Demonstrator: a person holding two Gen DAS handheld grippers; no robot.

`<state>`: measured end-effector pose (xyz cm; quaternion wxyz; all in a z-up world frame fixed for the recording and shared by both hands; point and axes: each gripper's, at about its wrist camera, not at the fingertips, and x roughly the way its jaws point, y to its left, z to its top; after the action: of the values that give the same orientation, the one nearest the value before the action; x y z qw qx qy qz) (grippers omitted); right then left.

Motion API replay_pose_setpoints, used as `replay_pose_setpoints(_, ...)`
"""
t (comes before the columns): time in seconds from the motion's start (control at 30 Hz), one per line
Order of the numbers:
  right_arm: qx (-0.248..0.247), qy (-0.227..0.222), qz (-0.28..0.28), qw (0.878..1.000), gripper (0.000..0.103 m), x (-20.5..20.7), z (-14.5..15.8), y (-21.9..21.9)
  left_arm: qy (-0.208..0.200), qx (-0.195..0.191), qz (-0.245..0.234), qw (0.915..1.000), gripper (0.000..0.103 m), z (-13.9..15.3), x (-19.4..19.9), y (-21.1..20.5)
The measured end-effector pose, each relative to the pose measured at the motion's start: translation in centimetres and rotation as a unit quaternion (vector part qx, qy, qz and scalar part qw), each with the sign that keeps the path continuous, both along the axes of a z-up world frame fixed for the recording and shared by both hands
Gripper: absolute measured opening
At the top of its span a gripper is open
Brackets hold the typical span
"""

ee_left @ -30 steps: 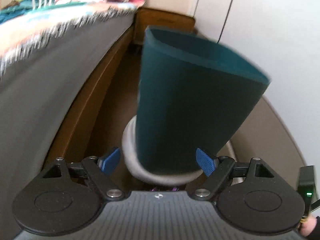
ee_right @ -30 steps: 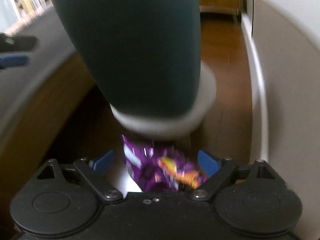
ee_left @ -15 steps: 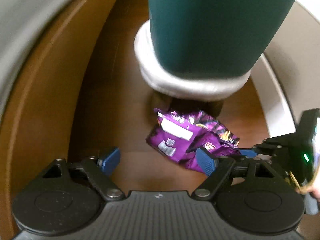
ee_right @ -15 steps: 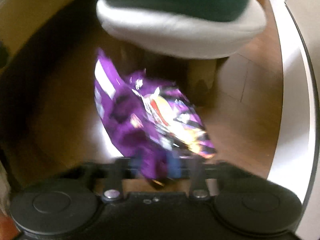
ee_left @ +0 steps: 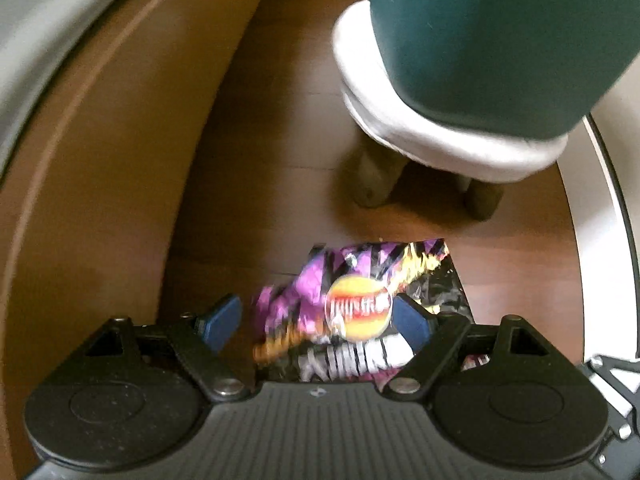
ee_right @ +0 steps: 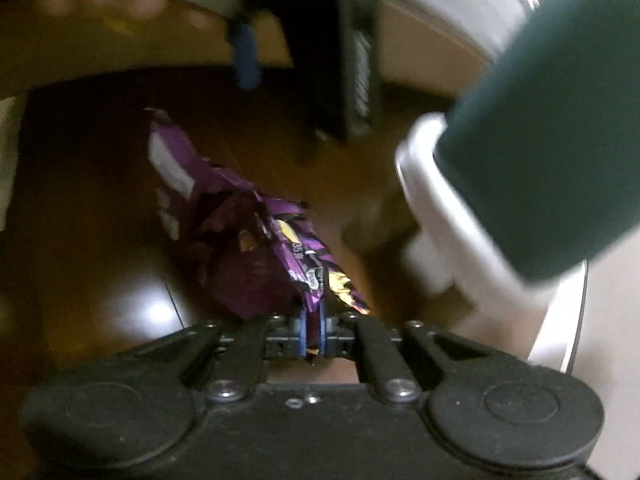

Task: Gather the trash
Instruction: 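Move both open tools back down to the purple snack bag, then grasp a corner of the purple snack bag with the right tool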

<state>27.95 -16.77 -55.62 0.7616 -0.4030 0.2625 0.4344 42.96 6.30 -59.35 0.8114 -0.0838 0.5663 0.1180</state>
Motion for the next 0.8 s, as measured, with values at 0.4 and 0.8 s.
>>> replay_pose_setpoints(0.4,0.095,0.077,-0.158,0.980,0.005,4.9,6.6,-4.6,-0.094,-0.003,-0.114,0.9890,0.083,6.6,-2.1,-0.8)
replay_pose_setpoints(0.8,0.216,0.070,-0.225,0.948,0.000,3.9,20.0,-7.6,-0.213,-0.049,-0.132,0.9668,0.083,18.7,-5.0,-0.3)
